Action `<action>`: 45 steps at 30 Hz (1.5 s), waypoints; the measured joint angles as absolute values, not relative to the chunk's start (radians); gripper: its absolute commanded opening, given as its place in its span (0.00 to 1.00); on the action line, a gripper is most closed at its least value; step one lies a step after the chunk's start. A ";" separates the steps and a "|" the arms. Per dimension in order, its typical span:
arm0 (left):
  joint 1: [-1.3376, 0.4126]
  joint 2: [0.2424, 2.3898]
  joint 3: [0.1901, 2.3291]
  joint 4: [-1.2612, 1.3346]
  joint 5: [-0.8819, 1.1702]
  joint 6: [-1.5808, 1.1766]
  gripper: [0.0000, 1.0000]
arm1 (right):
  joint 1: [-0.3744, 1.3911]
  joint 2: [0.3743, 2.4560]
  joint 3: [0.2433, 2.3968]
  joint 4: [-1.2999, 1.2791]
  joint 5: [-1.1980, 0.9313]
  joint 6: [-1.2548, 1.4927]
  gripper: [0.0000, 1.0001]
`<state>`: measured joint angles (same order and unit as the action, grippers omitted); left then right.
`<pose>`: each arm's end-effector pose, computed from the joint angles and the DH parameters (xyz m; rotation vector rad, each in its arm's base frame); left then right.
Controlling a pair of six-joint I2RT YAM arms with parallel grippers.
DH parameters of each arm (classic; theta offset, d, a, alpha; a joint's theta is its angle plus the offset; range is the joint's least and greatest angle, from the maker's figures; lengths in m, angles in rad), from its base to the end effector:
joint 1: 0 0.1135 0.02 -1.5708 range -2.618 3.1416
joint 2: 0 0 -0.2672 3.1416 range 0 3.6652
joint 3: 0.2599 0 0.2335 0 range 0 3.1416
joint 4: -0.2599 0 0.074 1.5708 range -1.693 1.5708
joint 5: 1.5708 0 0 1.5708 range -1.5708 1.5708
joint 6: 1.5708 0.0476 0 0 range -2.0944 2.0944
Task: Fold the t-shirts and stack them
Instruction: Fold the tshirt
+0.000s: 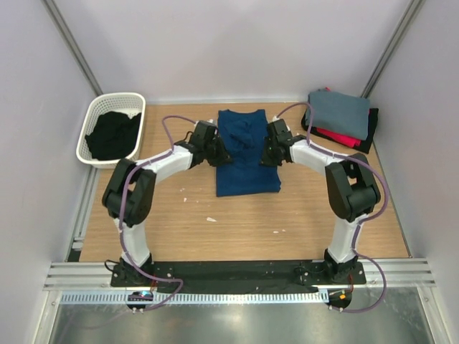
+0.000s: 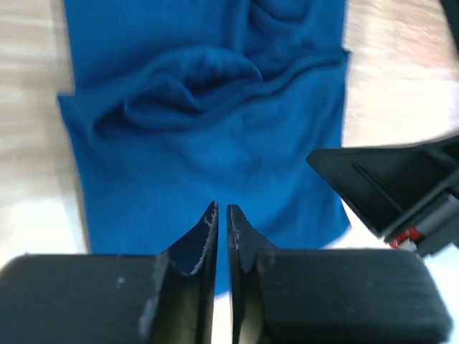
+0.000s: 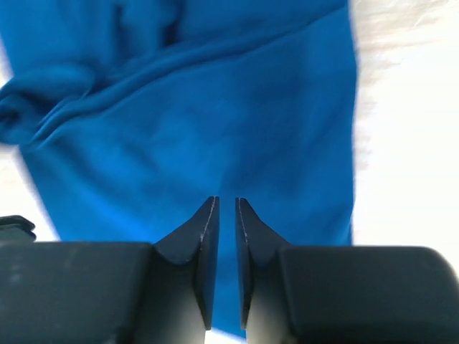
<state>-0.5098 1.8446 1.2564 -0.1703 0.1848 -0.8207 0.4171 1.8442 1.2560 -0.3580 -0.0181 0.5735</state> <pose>0.3457 -0.2033 0.2124 -0.2865 2.4667 -0.8396 0.3510 0.1565 0.1969 0.1933 2.5621 0.4147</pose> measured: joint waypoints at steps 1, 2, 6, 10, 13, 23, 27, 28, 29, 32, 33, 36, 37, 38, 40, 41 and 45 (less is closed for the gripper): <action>-0.509 1.876 1.274 -0.168 0.186 -0.826 0.08 | 0.415 1.867 1.268 -0.355 -0.007 0.574 0.19; -0.508 1.906 1.293 -0.162 0.186 -0.830 0.07 | 0.414 1.890 1.284 -0.352 0.004 0.574 0.18; -0.506 2.001 1.359 -0.149 0.185 -0.833 0.07 | 0.411 1.950 1.350 -0.334 0.033 0.574 0.18; -0.500 2.061 1.416 -0.141 0.184 -0.825 0.07 | 0.406 1.986 1.403 -0.309 0.054 0.572 0.17; -0.489 2.111 1.460 -0.133 0.183 -0.812 0.07 | 0.397 2.016 1.422 -0.294 0.063 0.570 0.17; -0.457 2.259 1.651 -0.151 0.205 -0.693 0.10 | 0.362 2.072 1.429 -0.266 0.073 0.569 0.15; -0.446 2.276 1.666 -0.151 0.249 -0.681 0.17 | 0.356 2.077 1.436 -0.261 0.061 0.560 0.17; -0.443 2.276 1.666 -0.152 0.261 -0.677 0.20 | 0.356 2.077 1.438 -0.262 0.056 0.556 0.19; -0.442 2.275 1.665 -0.152 0.275 -0.672 0.33 | 0.356 2.077 1.440 -0.263 0.047 0.550 0.23; -0.440 2.247 1.649 -0.165 0.298 -0.651 0.57 | 0.356 2.075 1.456 -0.284 0.017 0.530 0.41; -0.440 2.224 1.635 -0.185 0.298 -0.641 0.61 | 0.355 2.068 1.461 -0.296 0.006 0.524 0.49; -0.441 2.119 1.583 -0.255 0.309 -0.635 0.67 | 0.355 2.007 1.461 -0.352 -0.014 0.518 0.73; -0.441 2.068 1.558 -0.271 0.318 -0.640 0.67 | 0.355 1.969 1.460 -0.372 -0.013 0.515 0.74; -0.442 2.016 1.535 -0.280 0.321 -0.646 0.69 | 0.355 1.934 1.457 -0.390 -0.015 0.511 0.77; -0.447 1.892 1.464 -0.281 0.321 -0.656 0.69 | 0.355 1.835 1.439 -0.413 -0.016 0.514 0.78; -0.450 1.832 1.427 -0.278 0.318 -0.666 0.69 | 0.355 1.785 1.417 -0.408 -0.020 0.516 0.78; -0.460 1.592 1.218 -0.238 0.309 -0.711 0.70 | 0.355 1.556 1.245 -0.413 -0.035 0.537 0.74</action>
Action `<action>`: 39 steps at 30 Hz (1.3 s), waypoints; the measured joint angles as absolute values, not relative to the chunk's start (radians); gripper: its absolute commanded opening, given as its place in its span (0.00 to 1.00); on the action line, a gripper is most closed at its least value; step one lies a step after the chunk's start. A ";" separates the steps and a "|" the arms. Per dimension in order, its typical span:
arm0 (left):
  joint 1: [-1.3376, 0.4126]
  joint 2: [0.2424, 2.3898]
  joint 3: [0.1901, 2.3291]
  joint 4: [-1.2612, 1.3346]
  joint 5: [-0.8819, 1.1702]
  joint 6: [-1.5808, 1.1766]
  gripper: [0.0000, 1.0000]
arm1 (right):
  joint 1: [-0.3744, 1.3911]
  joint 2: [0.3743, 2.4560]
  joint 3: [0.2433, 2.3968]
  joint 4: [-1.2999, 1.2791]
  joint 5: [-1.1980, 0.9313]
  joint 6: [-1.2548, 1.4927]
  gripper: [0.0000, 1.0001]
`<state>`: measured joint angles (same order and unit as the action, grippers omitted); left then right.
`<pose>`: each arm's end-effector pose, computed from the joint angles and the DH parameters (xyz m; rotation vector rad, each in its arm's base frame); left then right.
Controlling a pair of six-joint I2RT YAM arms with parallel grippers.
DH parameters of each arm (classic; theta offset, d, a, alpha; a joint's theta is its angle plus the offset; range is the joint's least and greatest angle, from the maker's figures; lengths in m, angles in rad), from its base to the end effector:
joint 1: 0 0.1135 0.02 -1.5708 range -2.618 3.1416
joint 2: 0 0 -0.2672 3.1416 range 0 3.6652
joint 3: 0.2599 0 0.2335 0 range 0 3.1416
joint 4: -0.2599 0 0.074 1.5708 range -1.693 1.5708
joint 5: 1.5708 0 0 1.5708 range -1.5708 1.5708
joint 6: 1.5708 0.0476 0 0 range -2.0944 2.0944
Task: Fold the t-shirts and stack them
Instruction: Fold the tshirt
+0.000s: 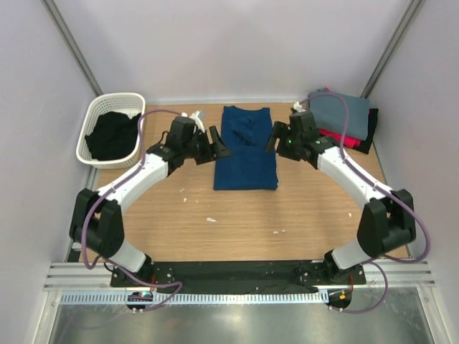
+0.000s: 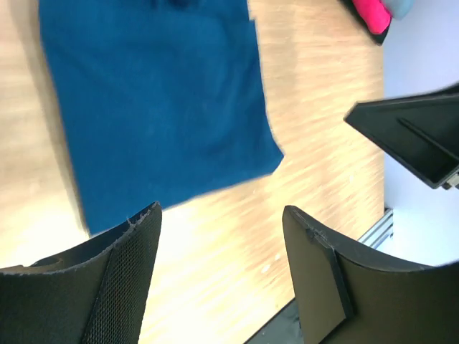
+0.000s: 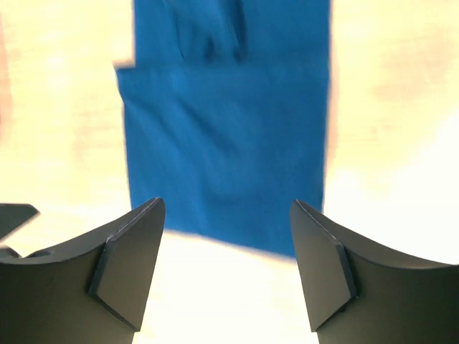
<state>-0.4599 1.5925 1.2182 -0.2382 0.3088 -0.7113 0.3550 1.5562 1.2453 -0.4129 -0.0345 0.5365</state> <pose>0.3121 -0.1707 0.2854 -0.1048 2.3279 -0.9682 0.3186 0.1199 0.2883 0.1944 2.3374 0.4923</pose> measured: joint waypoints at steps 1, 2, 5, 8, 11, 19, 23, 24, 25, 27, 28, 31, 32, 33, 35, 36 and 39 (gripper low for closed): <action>-0.462 1.555 1.173 -0.236 0.303 -0.724 0.70 | 0.355 1.515 1.201 -0.420 -0.035 0.542 0.73; -0.463 1.526 1.127 -0.225 0.297 -0.731 0.69 | 0.355 1.483 1.156 -0.424 -0.033 0.548 0.69; -0.464 1.505 1.023 -0.221 0.287 -0.753 0.68 | 0.355 1.438 1.027 -0.434 -0.027 0.558 0.67; -0.464 1.525 0.953 -0.227 0.281 -0.766 0.65 | 0.355 1.438 0.929 -0.447 -0.025 0.561 0.65; -0.464 1.555 0.940 -0.223 0.276 -0.775 0.61 | 0.355 1.439 0.868 -0.432 -0.024 0.563 0.63; -0.464 1.695 0.941 -0.161 0.273 -0.777 0.55 | 0.355 1.516 0.841 -0.326 -0.029 0.564 0.56; -0.464 1.739 0.944 -0.155 0.272 -0.777 0.53 | 0.355 1.557 0.842 -0.297 -0.030 0.564 0.54; -0.464 1.743 0.949 -0.149 0.264 -0.775 0.53 | 0.355 1.566 0.844 -0.292 -0.030 0.564 0.54; -0.464 1.751 0.957 -0.145 0.262 -0.773 0.50 | 0.355 1.574 0.845 -0.285 -0.030 0.564 0.52; -0.464 1.767 0.970 -0.139 0.261 -0.773 0.47 | 0.355 1.585 0.847 -0.274 -0.030 0.564 0.52; -0.464 1.777 0.979 -0.134 0.262 -0.773 0.43 | 0.355 1.591 0.848 -0.267 -0.031 0.564 0.51; -0.464 1.795 0.991 -0.124 0.252 -0.771 0.27 | 0.355 1.605 0.849 -0.246 -0.033 0.567 0.45; -0.464 1.797 0.992 -0.124 0.246 -0.772 0.21 | 0.355 1.610 0.850 -0.238 -0.034 0.569 0.42; -0.464 1.798 0.992 -0.126 0.235 -0.765 0.16 | 0.355 1.614 0.850 -0.229 -0.035 0.574 0.37; -0.464 1.802 0.992 -0.131 0.223 -0.757 0.00 | 0.355 1.624 0.852 -0.215 -0.035 0.579 0.18; -0.464 1.802 0.992 -0.132 0.219 -0.755 0.00 | 0.355 1.629 0.852 -0.208 -0.035 0.583 0.13; -0.465 1.802 0.992 -0.134 0.214 -0.745 0.00 | 0.355 1.636 0.851 -0.200 -0.033 0.595 0.03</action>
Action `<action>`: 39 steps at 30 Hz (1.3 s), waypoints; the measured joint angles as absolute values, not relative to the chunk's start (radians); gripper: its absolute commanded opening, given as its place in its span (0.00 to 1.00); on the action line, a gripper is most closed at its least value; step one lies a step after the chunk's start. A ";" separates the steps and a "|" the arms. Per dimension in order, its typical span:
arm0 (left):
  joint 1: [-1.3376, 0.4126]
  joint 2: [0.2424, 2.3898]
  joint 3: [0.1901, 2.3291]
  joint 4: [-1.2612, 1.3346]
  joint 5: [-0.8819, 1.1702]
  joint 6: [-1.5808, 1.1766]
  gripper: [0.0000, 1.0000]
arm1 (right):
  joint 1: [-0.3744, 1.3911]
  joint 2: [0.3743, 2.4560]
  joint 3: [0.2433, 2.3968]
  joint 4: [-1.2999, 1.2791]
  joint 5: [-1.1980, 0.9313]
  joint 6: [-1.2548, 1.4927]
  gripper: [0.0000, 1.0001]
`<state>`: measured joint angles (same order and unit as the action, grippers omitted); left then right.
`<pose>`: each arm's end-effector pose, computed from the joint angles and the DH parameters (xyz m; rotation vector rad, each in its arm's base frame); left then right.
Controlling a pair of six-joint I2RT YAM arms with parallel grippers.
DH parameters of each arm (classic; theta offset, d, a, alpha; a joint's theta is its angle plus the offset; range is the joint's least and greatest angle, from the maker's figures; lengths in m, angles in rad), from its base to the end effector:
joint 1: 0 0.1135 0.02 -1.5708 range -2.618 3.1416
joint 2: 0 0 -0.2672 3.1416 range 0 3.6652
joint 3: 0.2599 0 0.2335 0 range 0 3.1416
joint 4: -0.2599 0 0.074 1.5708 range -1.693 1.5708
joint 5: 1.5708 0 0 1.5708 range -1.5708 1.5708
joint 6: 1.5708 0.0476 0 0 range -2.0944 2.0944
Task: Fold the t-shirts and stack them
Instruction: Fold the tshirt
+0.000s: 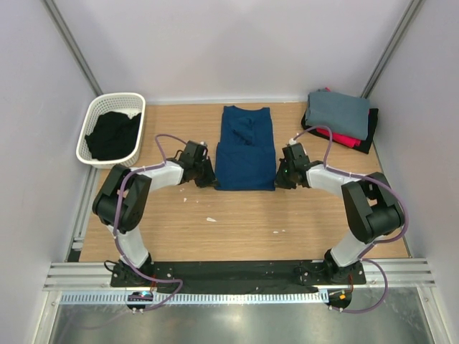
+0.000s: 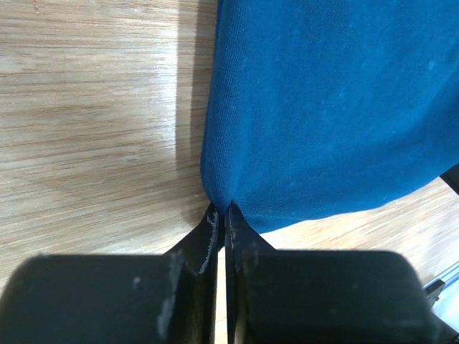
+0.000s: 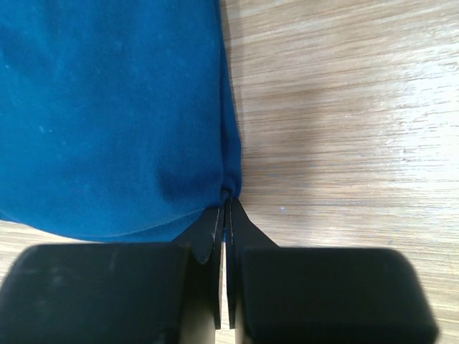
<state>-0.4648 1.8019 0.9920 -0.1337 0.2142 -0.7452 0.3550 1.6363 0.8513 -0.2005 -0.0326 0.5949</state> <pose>0.3092 -0.1664 0.1540 -0.2790 2.6386 -0.7236 0.2870 0.1081 0.1617 0.2993 2.5902 0.3970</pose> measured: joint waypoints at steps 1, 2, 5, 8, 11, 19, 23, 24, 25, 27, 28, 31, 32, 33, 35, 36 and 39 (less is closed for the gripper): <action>-0.465 1.802 0.992 -0.135 0.213 -0.743 0.00 | 0.355 1.636 0.848 -0.196 -0.029 0.596 0.01; -0.466 1.800 0.991 -0.135 0.213 -0.743 0.00 | 0.355 1.633 0.839 -0.185 -0.025 0.598 0.01; -0.482 1.771 0.960 -0.140 0.200 -0.744 0.00 | 0.355 1.601 0.797 -0.162 -0.026 0.602 0.01; -0.529 1.695 0.892 -0.163 0.152 -0.754 0.00 | 0.360 1.535 0.718 -0.146 -0.050 0.619 0.01; -0.614 1.571 0.810 -0.215 0.107 -0.776 0.00 | 0.390 1.429 0.624 -0.169 -0.064 0.642 0.01; -0.792 1.212 0.646 -0.439 0.005 -0.905 0.00 | 0.565 1.030 0.447 -0.403 -0.089 0.770 0.01; -0.886 1.028 0.628 -0.567 -0.033 -0.993 0.00 | 0.622 0.791 0.428 -0.545 -0.091 0.867 0.01; -0.905 0.991 0.633 -0.598 -0.039 -1.014 0.00 | 0.635 0.741 0.430 -0.579 -0.089 0.892 0.01; -0.918 0.966 0.637 -0.622 -0.044 -1.027 0.00 | 0.642 0.708 0.438 -0.614 -0.086 0.908 0.02; -0.933 0.930 0.661 -0.686 -0.057 -1.064 0.00 | 0.651 0.659 0.474 -0.694 -0.079 0.944 0.01; -0.934 0.924 0.677 -0.713 -0.065 -1.074 0.00 | 0.653 0.651 0.505 -0.735 -0.072 0.958 0.01; -0.936 0.923 0.759 -0.783 -0.110 -1.104 0.00 | 0.656 0.660 0.623 -0.810 -0.029 0.976 0.01; -0.936 0.923 0.794 -0.800 -0.128 -1.111 0.00 | 0.656 0.670 0.661 -0.828 -0.016 0.979 0.01; -0.936 0.926 0.828 -0.813 -0.148 -1.115 0.00 | 0.656 0.686 0.704 -0.842 -0.002 0.979 0.01; -0.935 0.942 0.888 -0.832 -0.179 -1.114 0.00 | 0.656 0.722 0.770 -0.855 0.023 0.976 0.01; -0.933 0.953 0.912 -0.836 -0.192 -1.113 0.00 | 0.656 0.745 0.798 -0.859 0.039 0.972 0.01; -0.916 0.986 0.950 -0.835 -0.220 -1.098 0.00 | 0.656 0.797 0.846 -0.865 0.084 0.955 0.01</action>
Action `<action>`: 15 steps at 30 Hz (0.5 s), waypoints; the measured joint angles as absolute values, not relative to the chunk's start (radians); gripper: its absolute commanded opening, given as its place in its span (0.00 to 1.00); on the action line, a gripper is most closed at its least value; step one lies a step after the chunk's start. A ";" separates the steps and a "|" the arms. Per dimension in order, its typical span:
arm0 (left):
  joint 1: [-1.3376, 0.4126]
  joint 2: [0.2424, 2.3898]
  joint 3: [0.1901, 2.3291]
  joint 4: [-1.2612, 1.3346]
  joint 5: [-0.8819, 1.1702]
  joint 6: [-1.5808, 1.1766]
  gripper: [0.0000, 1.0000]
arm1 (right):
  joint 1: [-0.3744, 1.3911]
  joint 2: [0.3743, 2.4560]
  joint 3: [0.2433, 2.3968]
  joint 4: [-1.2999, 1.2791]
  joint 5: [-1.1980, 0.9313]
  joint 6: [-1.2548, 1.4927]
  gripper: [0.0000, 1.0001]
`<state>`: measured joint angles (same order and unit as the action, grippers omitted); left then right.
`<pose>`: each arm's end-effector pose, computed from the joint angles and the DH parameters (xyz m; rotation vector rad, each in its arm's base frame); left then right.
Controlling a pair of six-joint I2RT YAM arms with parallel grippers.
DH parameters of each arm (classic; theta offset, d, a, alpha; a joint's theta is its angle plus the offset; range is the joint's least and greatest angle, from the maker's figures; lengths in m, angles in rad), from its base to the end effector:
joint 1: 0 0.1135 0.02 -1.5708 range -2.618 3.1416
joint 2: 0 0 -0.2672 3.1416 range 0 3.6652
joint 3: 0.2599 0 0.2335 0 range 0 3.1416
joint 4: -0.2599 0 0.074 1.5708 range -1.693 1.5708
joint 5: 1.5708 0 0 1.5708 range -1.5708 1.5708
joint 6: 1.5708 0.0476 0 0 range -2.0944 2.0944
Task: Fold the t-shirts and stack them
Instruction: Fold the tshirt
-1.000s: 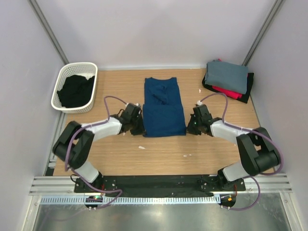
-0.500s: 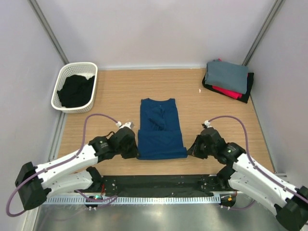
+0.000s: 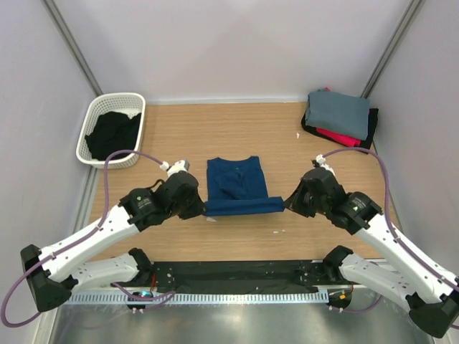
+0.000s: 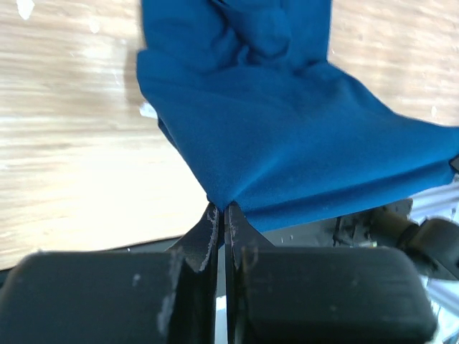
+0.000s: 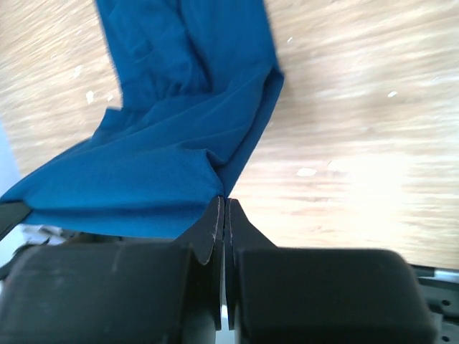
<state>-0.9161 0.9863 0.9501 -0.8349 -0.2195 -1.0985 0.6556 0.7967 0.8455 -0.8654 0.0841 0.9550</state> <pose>0.1165 -0.1347 0.2960 -0.3301 2.4981 -0.6284 0.1125 0.0815 0.2870 0.4119 2.4528 0.6376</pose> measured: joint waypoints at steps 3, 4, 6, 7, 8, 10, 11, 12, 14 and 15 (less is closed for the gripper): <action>-0.870 1.008 0.951 -0.819 -0.215 -1.089 0.00 | 0.656 0.857 0.881 -0.868 0.140 0.930 0.01; -0.848 1.013 0.951 -0.809 -0.211 -1.087 0.00 | 0.656 0.878 0.902 -0.867 0.162 0.921 0.01; -0.801 1.022 0.951 -0.777 -0.191 -1.079 0.00 | 0.657 0.910 0.941 -0.856 0.195 0.907 0.01; -0.773 1.027 0.950 -0.758 -0.177 -1.073 0.00 | 0.658 0.933 0.964 -0.845 0.214 0.896 0.01; -0.745 1.034 0.949 -0.736 -0.159 -1.066 0.00 | 0.658 0.955 0.985 -0.828 0.233 0.884 0.01; -0.705 1.048 0.945 -0.702 -0.133 -1.057 0.00 | 0.658 0.990 1.007 -0.798 0.257 0.862 0.01; -0.685 1.062 0.943 -0.686 -0.121 -1.049 0.00 | 0.658 1.012 1.013 -0.778 0.269 0.848 0.01; -0.668 1.080 0.943 -0.670 -0.110 -1.038 0.00 | 0.656 1.030 1.017 -0.767 0.277 0.837 0.01; -0.644 1.119 0.943 -0.646 -0.088 -1.021 0.00 | 0.644 1.079 1.023 -0.741 0.284 0.809 0.01; -0.633 1.139 0.944 -0.634 -0.079 -1.011 0.00 | 0.633 1.102 1.023 -0.727 0.284 0.795 0.01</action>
